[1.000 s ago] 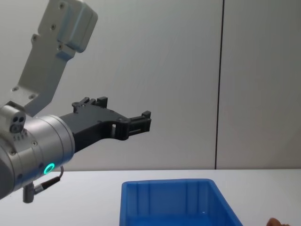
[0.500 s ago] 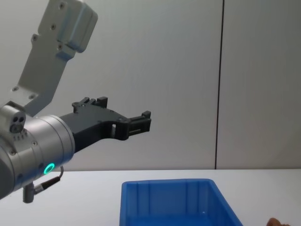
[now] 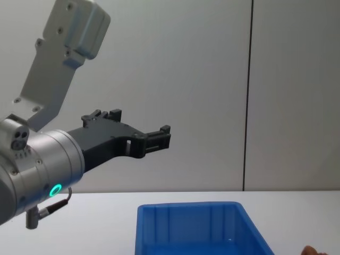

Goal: Pick up the two dolls from the table and place them into the box.

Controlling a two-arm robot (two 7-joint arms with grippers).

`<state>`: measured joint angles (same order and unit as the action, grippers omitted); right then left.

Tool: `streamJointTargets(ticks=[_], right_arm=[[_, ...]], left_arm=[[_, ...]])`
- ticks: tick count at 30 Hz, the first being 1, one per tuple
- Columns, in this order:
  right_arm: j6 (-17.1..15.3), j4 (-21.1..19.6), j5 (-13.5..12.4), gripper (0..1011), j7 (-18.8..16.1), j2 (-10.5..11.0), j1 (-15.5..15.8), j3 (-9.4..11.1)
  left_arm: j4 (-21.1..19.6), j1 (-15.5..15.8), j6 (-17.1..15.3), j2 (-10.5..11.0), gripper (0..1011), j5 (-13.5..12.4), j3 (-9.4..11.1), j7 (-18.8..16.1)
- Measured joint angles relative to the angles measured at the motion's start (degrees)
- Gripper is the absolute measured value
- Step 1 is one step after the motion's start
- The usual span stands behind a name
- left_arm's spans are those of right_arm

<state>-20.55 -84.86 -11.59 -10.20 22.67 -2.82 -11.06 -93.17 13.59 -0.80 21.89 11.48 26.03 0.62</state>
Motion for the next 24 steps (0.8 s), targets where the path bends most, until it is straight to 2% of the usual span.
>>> streamJointTargets(ticks=[2,5,6,11,13,17,24], right_arm=[[-0.12,0.38,0.00,793,0.29,-0.20,-0.22,-0.03],[-0.18,0.73,-0.01,739,0.76,-0.39,-0.43,-0.03],[-0.18,0.83,-0.01,683,0.91,-0.45,-0.49,-0.03],[0.01,1.12,0.04,544,1.62,-0.64,-0.69,0.01],[0.38,1.15,0.21,459,2.04,-0.71,-0.78,0.05],[1.20,1.08,0.65,371,2.60,-0.77,-0.84,0.11],[3.53,-0.21,1.68,371,3.21,-0.84,-0.94,0.18]], left_arm=[[0.00,0.00,0.00,0.00,1001,0.00,0.00,0.00],[0.00,0.00,0.00,0.00,1001,0.00,0.00,0.00],[0.00,0.00,0.00,0.00,1001,0.00,0.00,0.00],[0.00,0.00,0.00,0.00,1001,0.00,0.00,0.00],[0.00,0.00,0.00,0.00,1001,0.00,0.00,0.00],[0.00,0.00,0.00,0.00,1001,0.00,0.00,0.00],[0.00,0.00,0.00,0.00,1001,0.00,0.00,0.00]])
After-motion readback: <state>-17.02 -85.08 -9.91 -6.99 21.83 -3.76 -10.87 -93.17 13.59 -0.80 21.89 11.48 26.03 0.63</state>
